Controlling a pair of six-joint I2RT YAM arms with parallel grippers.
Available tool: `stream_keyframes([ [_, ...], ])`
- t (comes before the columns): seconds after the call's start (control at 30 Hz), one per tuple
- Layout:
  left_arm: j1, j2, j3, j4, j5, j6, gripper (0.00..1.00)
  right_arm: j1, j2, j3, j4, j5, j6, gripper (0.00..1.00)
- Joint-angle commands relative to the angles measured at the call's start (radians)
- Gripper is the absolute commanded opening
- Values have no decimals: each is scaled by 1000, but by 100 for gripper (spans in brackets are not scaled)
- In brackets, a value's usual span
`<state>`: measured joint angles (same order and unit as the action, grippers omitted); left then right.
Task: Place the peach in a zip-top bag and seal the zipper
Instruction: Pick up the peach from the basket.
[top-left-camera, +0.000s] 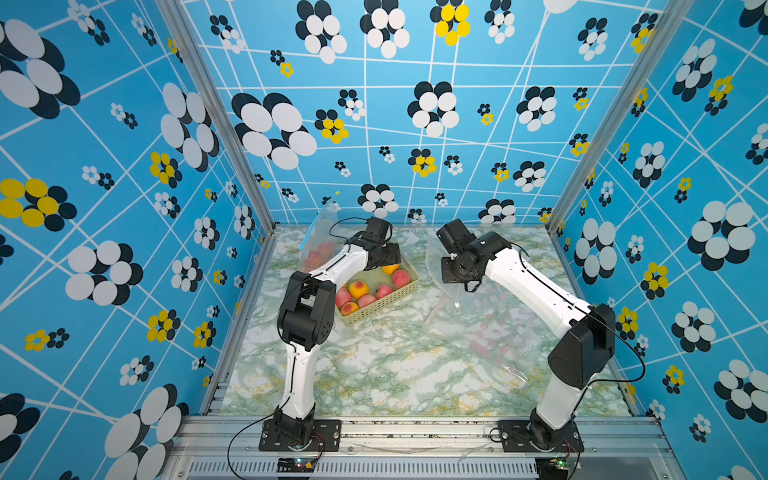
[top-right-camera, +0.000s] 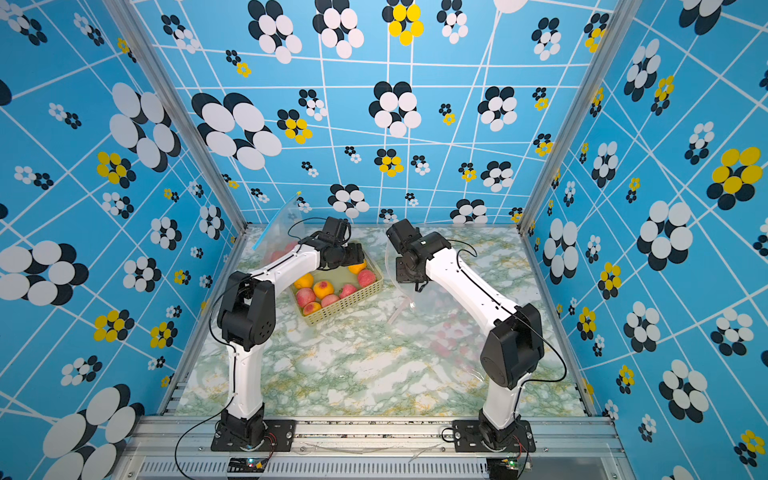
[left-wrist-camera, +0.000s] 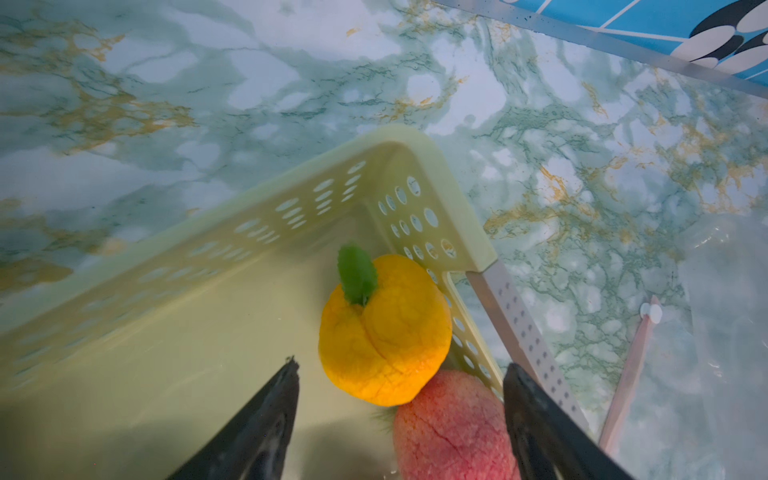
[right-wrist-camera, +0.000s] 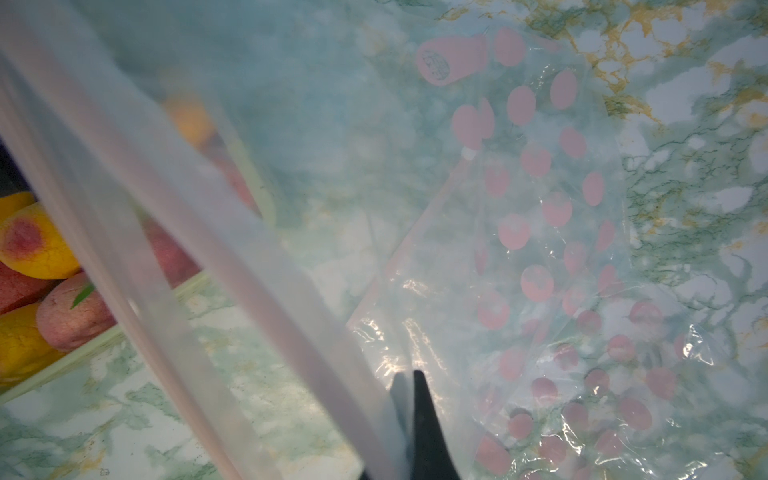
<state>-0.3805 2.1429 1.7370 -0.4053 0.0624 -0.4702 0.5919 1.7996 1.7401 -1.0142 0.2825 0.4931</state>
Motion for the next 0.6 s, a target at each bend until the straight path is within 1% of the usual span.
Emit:
stream_keyframes([
  [0.0, 9, 55, 64, -66, -6, 6, 78, 4, 13, -3, -8, -3, 6, 0],
  [0.13, 14, 100, 109, -86, 4, 7, 73, 5, 9, -8, -7, -2, 7, 0],
  [0.3, 15, 153, 160, -123, 12, 13, 72, 5, 9, -10, -4, 0, 6, 0],
  [0.57, 22, 193, 184, -142, 6, 17, 71, 4, 8, -22, 6, -3, 7, 0],
])
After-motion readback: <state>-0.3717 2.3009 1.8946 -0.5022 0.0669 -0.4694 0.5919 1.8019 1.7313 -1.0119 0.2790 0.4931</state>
